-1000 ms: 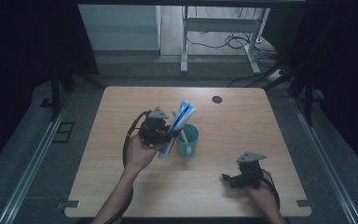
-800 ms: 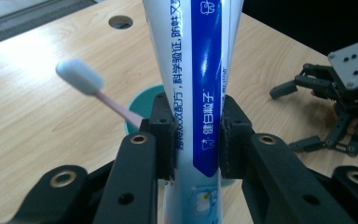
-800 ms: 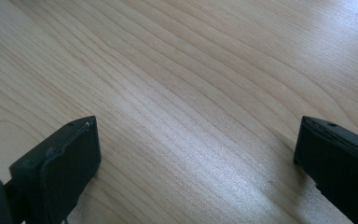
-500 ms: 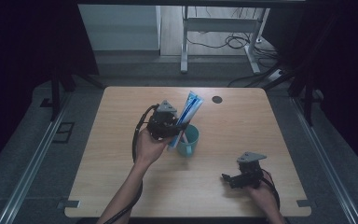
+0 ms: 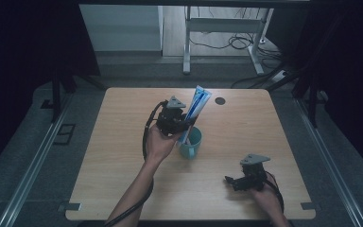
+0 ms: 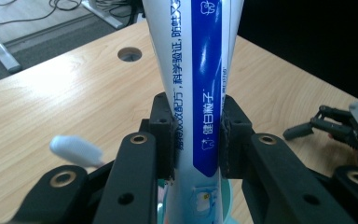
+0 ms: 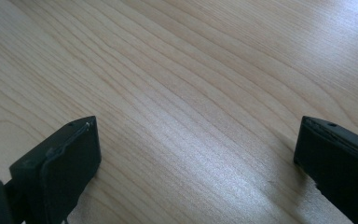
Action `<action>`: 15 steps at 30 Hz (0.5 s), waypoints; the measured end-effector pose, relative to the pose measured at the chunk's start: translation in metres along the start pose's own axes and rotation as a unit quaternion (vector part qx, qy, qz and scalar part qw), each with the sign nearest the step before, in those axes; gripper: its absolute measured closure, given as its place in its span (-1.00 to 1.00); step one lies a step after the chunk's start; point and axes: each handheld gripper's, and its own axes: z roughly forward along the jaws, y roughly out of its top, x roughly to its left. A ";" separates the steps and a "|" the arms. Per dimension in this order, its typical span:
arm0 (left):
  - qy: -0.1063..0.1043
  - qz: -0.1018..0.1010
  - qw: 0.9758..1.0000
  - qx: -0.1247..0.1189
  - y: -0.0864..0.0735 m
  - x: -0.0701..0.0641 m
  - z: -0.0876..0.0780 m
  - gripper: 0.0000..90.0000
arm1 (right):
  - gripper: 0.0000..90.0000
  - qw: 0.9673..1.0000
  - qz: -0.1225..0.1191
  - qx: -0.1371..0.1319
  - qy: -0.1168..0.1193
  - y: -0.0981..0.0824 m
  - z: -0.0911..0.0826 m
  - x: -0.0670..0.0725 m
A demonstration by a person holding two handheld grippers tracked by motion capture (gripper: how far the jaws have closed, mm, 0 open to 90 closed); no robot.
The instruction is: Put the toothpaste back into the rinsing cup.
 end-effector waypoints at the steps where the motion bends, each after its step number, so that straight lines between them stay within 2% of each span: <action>1: 0.001 -0.002 1.000 -0.003 0.000 0.000 0.001 0.59 | -1.00 1.000 0.000 0.000 0.000 0.000 0.000 0.000; 15: 0.009 -0.003 1.000 -0.017 0.007 -0.003 0.014 0.59 | -1.00 1.000 0.000 0.000 0.000 0.000 0.000 0.000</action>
